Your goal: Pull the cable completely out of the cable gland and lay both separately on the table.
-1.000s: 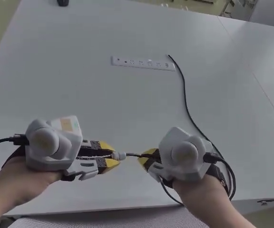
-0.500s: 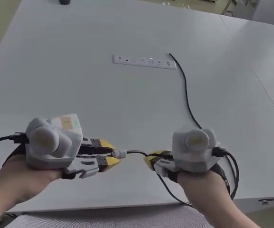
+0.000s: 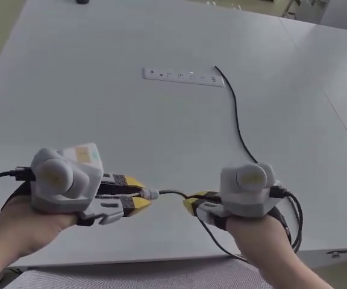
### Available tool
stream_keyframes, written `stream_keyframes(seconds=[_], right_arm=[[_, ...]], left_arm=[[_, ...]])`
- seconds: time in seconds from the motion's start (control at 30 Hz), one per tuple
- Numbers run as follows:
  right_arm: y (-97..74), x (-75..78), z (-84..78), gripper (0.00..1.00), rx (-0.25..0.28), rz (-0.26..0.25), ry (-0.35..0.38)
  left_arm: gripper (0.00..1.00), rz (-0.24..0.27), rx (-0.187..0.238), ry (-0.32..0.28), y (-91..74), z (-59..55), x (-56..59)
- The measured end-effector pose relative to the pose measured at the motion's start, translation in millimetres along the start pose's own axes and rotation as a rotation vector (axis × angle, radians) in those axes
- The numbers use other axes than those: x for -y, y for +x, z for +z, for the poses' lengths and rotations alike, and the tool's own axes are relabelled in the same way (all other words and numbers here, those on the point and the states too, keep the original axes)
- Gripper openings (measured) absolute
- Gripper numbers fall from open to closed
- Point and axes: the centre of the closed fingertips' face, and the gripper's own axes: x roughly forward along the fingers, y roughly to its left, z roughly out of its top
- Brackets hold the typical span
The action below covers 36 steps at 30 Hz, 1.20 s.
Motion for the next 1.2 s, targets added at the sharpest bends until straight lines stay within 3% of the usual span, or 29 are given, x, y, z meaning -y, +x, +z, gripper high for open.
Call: stream_keyframes(seconds=[0.23,0.4,0.5,0.57,0.73,0.83,1.0,1.2], right_arm=[[-4.0,-2.5,3.0,0.04,0.045,0.027,0.007],[-7.6,-8.3,9.6,0.15,0.071,0.037,0.002],[-9.2,-11.6,11.4,0.18,0.053,0.016,-0.118],[-11.1,-23.4,16.1,0.19,0.049,0.026,-0.191],[-10.0,-42.0,31.6,0.18,0.032,-0.019,-0.526],[-6.6,-54.5,36.0,0.17,0.016,-0.004,-0.636],[-1.4,-62.3,42.6,0.14,0.006,-0.01,-0.765],[3.3,-64.9,42.6,0.05,-0.016,0.006,-0.805]], left_arm=[[0.15,-0.002,-0.002,-0.006,1.0,1.2,-0.1],[0.15,-0.005,-0.009,-0.004,1.8,-0.7,-1.7],[0.15,-0.005,-0.007,-0.009,1.5,-0.4,-1.4],[0.15,-0.005,-0.009,-0.011,1.7,-1.1,-1.4],[0.15,-0.008,-0.013,-0.013,2.0,-2.2,-1.6],[0.15,-0.011,-0.013,-0.014,2.1,-2.3,-0.8],[0.15,-0.012,-0.013,-0.015,2.5,-2.3,-0.9],[0.15,-0.013,-0.008,-0.013,2.3,-1.0,-1.2]])
